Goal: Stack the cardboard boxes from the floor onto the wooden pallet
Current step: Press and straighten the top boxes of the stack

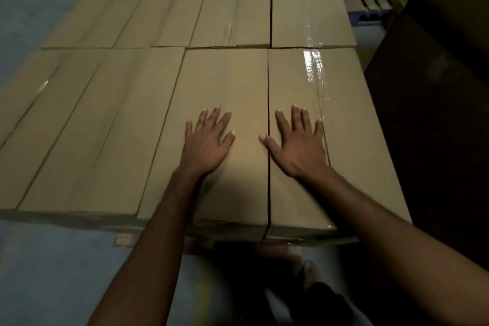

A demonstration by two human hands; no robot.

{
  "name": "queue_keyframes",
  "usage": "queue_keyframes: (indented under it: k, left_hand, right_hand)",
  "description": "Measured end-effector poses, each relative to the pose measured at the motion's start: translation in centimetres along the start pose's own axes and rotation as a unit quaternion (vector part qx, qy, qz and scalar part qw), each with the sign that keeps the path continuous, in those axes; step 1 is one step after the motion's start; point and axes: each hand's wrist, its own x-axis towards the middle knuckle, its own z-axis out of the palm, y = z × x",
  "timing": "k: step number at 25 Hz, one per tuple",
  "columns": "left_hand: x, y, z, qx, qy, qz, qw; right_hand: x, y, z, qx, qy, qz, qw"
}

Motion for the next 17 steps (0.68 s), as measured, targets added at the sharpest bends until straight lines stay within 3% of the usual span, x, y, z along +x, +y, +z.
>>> queue_keyframes:
  k: [3,6,10,13,17]
  left_hand:
    - [-1.7,0.5,-0.9,-0.043,0.029,-0.007,0.999]
    - [-5.0,-1.4,-1.7,0.001,0.084,-0.073,0.994]
    - [-9.3,-5.8,-1.6,0.021,0.035,-0.209,0.977]
    - [-10.4,-6.9,-1.6,0.012,0.025,-0.174,0.984]
    - [-11.0,-10.8,-3.3,-0.064,0.096,-0.125,0.985]
  right_hand:
    - [-2.6,-1.6,-0.6,0.069,0.003,-0.002,0.998]
    - [-6.0,-4.7,0.0,0.076,-0.014,-0.056,0.995]
    - [-7.2,-5.9,1.1,0.01,-0.019,-0.069,0.997]
    - [-8.1,-7.8,0.7,0.032,-0.033,-0.063,0.997]
    - [-9.2,-15.3,1.5,0.072,-0.039,-0.157,0.984]
